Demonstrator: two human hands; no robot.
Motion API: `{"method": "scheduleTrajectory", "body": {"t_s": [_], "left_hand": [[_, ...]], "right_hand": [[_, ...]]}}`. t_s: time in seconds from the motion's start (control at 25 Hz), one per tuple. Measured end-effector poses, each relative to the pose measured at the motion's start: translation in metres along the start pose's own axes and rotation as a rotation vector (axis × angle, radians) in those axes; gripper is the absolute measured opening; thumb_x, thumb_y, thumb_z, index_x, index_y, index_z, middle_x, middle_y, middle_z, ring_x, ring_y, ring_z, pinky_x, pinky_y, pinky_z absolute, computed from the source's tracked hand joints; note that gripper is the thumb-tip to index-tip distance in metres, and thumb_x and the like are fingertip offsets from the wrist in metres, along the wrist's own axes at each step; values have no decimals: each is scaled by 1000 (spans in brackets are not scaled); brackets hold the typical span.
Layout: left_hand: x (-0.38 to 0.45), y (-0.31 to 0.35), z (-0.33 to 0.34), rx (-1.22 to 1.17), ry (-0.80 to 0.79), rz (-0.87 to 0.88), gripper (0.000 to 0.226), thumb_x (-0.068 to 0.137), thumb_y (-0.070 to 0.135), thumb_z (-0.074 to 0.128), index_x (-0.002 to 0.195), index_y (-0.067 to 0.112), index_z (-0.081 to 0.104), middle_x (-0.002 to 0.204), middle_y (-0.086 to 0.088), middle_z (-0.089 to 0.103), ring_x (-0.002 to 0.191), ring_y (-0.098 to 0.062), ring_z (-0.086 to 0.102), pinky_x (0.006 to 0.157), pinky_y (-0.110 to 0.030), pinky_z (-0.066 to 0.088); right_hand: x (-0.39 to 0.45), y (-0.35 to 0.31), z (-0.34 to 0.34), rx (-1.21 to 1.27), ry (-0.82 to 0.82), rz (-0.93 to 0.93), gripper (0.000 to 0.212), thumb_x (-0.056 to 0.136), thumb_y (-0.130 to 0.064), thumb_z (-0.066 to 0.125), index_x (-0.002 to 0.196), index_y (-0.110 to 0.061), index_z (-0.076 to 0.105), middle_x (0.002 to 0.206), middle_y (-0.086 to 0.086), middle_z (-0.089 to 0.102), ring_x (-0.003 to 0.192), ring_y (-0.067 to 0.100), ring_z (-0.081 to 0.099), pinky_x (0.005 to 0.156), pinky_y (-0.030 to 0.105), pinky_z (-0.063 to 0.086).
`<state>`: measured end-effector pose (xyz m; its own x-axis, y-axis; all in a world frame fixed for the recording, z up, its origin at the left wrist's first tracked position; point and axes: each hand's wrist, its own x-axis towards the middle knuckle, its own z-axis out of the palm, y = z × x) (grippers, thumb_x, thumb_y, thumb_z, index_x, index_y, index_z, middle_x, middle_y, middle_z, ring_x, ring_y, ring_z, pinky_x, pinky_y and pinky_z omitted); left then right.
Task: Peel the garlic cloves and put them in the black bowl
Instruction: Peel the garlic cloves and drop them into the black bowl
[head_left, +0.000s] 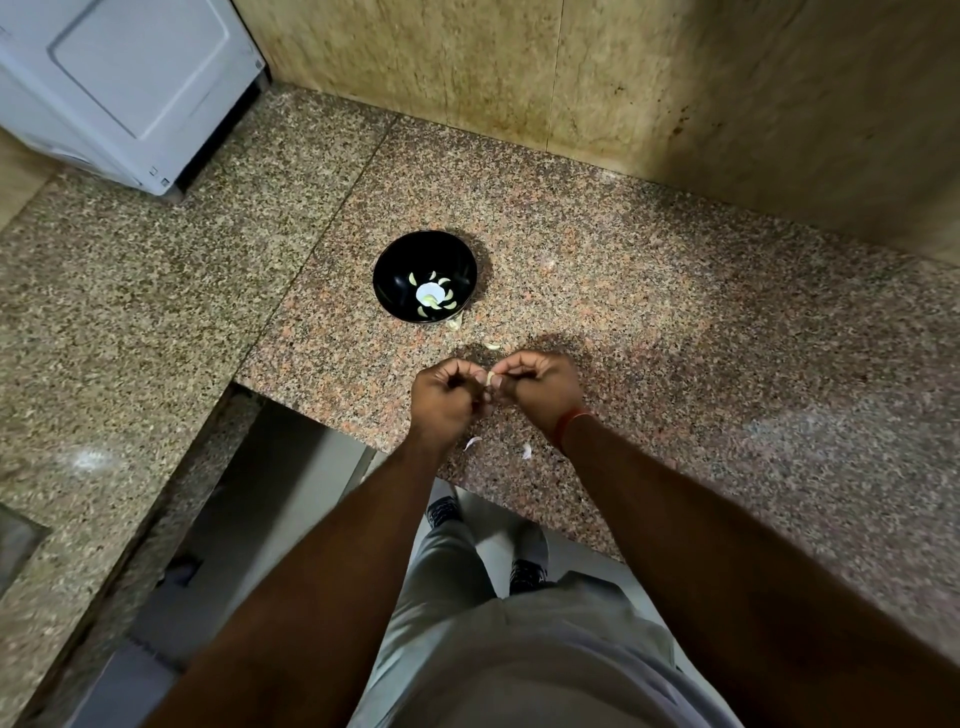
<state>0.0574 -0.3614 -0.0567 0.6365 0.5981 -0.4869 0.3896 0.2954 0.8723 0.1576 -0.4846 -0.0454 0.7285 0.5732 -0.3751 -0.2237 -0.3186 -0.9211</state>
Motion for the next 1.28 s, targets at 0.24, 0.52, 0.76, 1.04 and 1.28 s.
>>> {"method": "scheduleTrajectory", "body": {"t_s": [0.24,0.52,0.76,1.04,1.28], "left_hand": [[-3,-1,1,-65,-16,-27,7,93,-6,65,92,-2,71,80,-18,71,64,-22,68,61,-32,60],[1,1,0,-74,4,-21,18,84,-16,69,92,-1,74,84,-23,74,64,-26,68,60,-36,59],[-3,3,-1,-124,-1,-27,17,83,-16,69,97,-6,74,87,-24,75,68,-27,71,61,-33,61],[-6,2,-4,-68,-60,0,17,86,-14,68,98,-4,74,82,-20,76,64,-23,70,62,-33,62],[-6,7,-2,-63,-67,9,22,87,-17,62,96,0,73,82,-17,73,64,-21,65,60,-35,58]], "right_hand": [[-3,3,0,136,3,83,17,88,11,66,101,1,72,96,22,74,79,25,70,74,37,64],[-1,9,2,135,-13,73,19,90,11,65,102,0,75,95,19,76,79,24,71,75,39,64],[-1,8,0,194,-31,98,20,90,11,65,105,1,74,98,23,75,78,26,70,73,38,64],[2,0,-9,230,-107,181,21,87,12,66,107,5,69,91,22,72,72,23,67,65,38,61],[5,0,-5,185,-62,174,19,87,13,67,99,0,75,94,19,77,76,25,71,68,36,63]]}}
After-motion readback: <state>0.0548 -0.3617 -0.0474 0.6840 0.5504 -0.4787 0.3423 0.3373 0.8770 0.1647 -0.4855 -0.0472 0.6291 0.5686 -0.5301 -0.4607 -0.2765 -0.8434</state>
